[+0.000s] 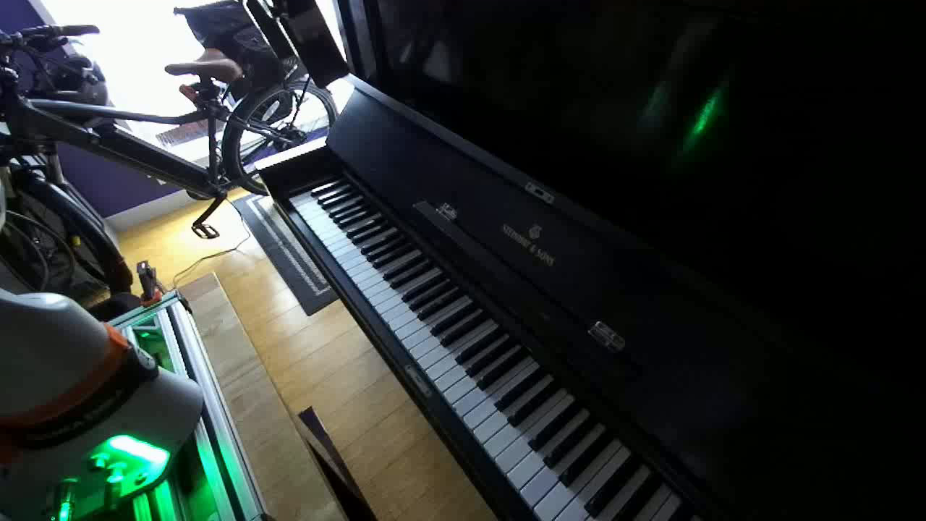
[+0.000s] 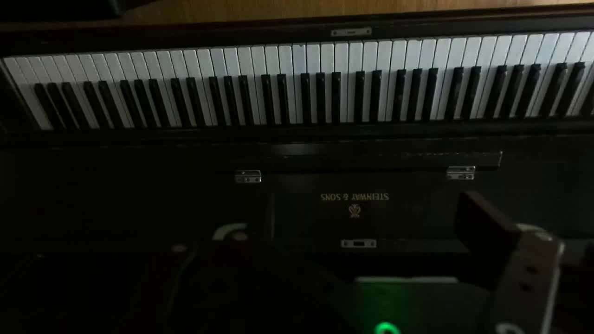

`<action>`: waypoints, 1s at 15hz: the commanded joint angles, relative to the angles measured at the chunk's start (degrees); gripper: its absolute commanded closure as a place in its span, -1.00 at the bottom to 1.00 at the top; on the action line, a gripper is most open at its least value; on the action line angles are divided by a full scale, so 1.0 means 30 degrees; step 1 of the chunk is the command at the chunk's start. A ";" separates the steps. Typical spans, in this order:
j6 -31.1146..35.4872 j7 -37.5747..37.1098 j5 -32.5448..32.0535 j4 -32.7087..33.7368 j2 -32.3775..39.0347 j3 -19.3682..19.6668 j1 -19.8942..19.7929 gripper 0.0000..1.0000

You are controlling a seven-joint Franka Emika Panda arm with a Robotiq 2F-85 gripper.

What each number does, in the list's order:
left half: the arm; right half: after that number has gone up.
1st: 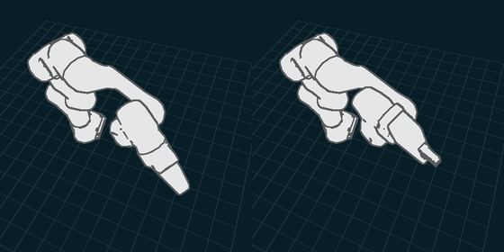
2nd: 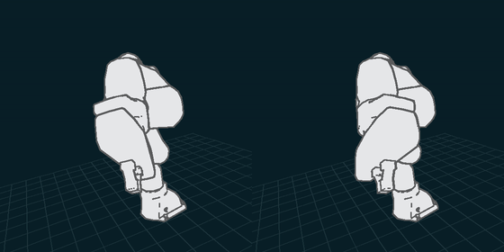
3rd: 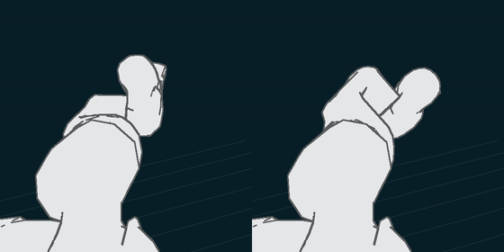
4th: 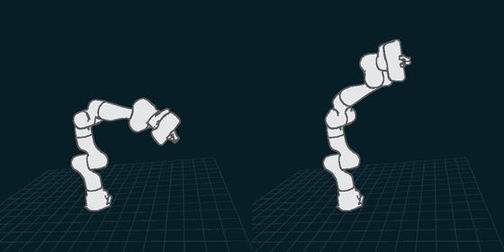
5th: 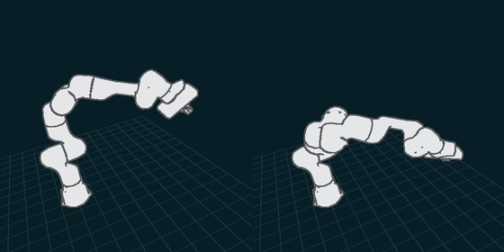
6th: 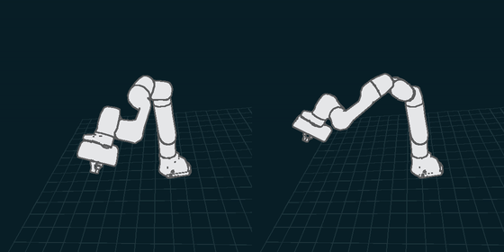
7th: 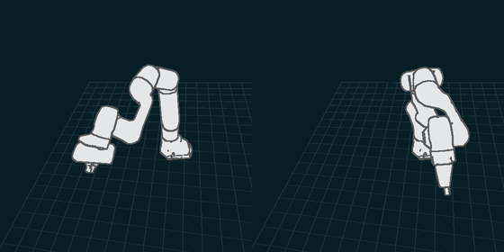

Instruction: Push a black key on the piano

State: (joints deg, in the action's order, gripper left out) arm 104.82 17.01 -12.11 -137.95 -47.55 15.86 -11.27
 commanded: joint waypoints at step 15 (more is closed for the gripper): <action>0.0797 -0.2349 0.3985 -0.3650 0.0555 -0.1907 0.2533 -1.00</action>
State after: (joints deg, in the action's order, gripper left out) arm 105.06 14.45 -5.98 -143.59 -46.64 12.90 -7.21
